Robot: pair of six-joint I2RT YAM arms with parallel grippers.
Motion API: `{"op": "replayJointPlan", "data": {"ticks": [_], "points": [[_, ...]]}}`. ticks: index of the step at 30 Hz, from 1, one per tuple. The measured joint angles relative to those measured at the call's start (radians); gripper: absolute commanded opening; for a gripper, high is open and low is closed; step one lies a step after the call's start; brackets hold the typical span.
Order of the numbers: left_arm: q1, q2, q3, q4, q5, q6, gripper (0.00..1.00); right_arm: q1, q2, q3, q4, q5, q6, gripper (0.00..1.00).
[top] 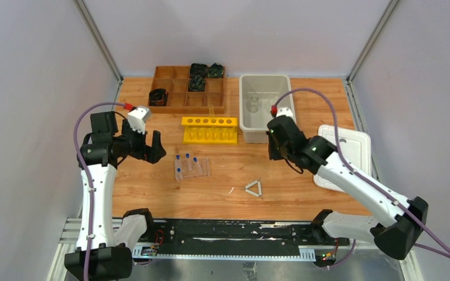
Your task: Organize the chemistry lab equipment
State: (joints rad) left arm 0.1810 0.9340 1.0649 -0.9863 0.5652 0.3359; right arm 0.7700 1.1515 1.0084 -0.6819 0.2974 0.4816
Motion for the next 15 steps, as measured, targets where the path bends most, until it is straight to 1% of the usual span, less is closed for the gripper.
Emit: {"op": "replayJointPlan", "data": {"ticks": [3, 5, 7, 10, 15], "points": [[0.000, 0.005, 0.007, 0.004, 0.010, -0.014, 1.00, 0.000, -0.018, 0.190, -0.024, 0.014, -0.034, 0.00], [0.000, 0.020, 0.032, 0.006, 0.019, -0.028, 1.00, -0.008, 0.012, 0.303, -0.038, 0.023, -0.060, 0.00], [0.000, 0.041, 0.048, 0.012, 0.019, -0.037, 1.00, -0.025, 0.076, 0.430, -0.040, 0.024, -0.090, 0.00], [0.000, 0.068, 0.072, 0.022, 0.015, -0.053, 1.00, -0.086, 0.215, 0.589, -0.039, 0.018, -0.137, 0.00], [0.000, 0.072, 0.077, 0.024, -0.007, -0.058, 1.00, -0.204, 0.481, 0.744, -0.043, -0.007, -0.186, 0.00]]}}
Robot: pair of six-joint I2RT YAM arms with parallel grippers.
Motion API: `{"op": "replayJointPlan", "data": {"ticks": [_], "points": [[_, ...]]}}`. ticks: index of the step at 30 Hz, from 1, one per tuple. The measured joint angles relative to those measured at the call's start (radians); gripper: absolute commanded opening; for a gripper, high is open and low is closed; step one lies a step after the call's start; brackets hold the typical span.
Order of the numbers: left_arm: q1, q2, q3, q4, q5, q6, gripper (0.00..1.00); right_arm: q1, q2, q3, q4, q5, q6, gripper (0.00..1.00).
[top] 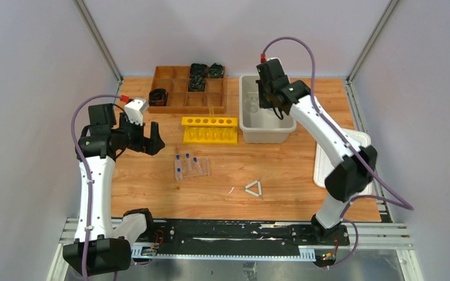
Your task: Organize the chemistry lab equipment
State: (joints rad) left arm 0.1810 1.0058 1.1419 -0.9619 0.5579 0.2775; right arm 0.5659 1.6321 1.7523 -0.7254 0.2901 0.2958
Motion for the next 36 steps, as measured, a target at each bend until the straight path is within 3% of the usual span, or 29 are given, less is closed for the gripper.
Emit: {"op": "replayJointPlan", "data": {"ticks": [7, 23, 32, 36], "points": [[0.000, -0.046, 0.000, 0.000, -0.024, 0.016, 1.00, -0.096, 0.248, 0.023, -0.031, -0.040, -0.019, 0.00], [0.000, -0.060, 0.003, 0.000, -0.039, 0.033, 1.00, -0.123, 0.492, 0.005, -0.003, -0.106, -0.021, 0.00], [0.000, -0.063, 0.003, 0.000, -0.041, 0.033, 1.00, -0.123, 0.505, -0.008, 0.000, -0.107, -0.020, 0.36], [0.000, -0.065, 0.003, 0.000, -0.044, 0.032, 1.00, -0.116, 0.447, -0.014, 0.001, -0.106, -0.020, 0.45]]}}
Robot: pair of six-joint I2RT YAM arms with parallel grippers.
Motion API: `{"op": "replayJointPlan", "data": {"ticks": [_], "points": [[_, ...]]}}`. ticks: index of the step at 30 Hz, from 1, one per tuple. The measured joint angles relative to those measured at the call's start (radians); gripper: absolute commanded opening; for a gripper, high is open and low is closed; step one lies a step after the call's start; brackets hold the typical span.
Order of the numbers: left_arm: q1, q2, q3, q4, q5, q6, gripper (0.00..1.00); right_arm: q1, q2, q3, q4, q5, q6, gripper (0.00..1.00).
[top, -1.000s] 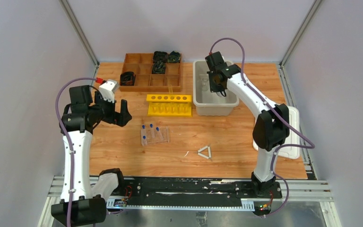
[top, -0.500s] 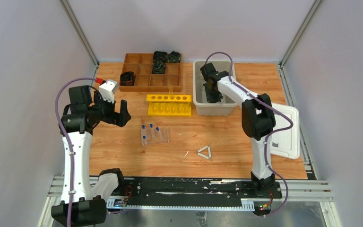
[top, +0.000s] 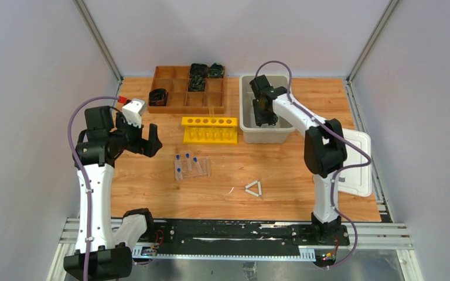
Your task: Organize the chemistry lab equipment
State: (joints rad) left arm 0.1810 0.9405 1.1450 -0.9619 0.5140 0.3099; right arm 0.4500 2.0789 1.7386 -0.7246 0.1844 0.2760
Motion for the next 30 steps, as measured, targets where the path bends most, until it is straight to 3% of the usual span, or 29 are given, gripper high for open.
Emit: {"op": "replayJointPlan", "data": {"ticks": [8, 15, 24, 30], "points": [[0.000, -0.005, 0.016, 0.000, -0.001, -0.001, 1.00, 0.117, -0.332, -0.073, 0.030, 0.065, -0.002, 0.58], [0.000, -0.019, 0.016, -0.001, -0.002, 0.000, 1.00, 0.335, -0.627, -0.320, 0.061, 0.105, 0.009, 0.61], [0.000, -0.024, 0.016, -0.001, 0.000, 0.000, 1.00, 0.520, -0.724, -0.701, 0.106, 0.081, 0.110, 0.52], [0.000, -0.035, 0.016, -0.005, 0.000, 0.000, 1.00, 0.583, -0.705, -0.821, 0.183, 0.051, 0.163, 0.48]]}}
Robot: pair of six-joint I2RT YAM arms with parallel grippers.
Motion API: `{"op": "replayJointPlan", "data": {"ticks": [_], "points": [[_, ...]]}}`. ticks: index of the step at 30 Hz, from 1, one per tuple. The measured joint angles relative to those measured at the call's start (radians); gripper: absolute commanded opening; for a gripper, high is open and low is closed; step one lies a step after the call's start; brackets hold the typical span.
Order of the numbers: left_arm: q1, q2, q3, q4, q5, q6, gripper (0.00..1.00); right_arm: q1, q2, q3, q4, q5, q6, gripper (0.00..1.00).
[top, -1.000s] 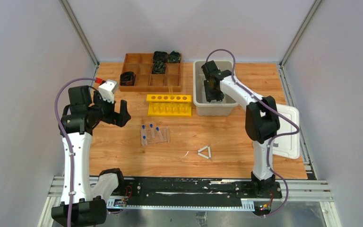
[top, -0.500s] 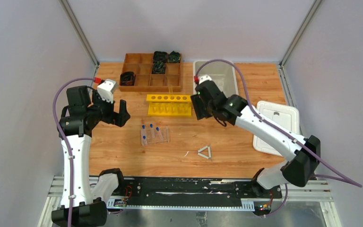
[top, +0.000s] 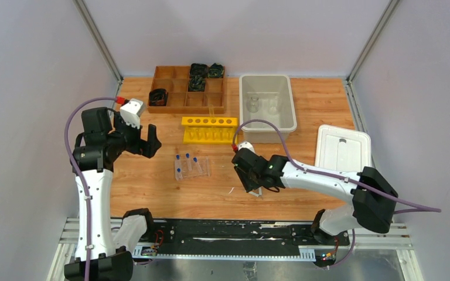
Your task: Organize the chemistry lab equipment
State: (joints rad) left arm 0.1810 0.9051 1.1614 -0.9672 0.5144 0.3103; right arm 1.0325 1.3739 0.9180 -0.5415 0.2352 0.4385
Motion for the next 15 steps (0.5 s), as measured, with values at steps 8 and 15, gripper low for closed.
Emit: {"op": "replayJointPlan", "data": {"ticks": [8, 15], "points": [[0.000, -0.007, 0.002, 0.000, -0.001, 0.000, 1.00, 0.034, 0.086, -0.076, 0.111, -0.032, 0.033, 0.41], [0.000, -0.007, 0.002, 0.000, -0.002, 0.000, 1.00, 0.035, 0.102, -0.150, 0.178, -0.050, 0.056, 0.34]]}}
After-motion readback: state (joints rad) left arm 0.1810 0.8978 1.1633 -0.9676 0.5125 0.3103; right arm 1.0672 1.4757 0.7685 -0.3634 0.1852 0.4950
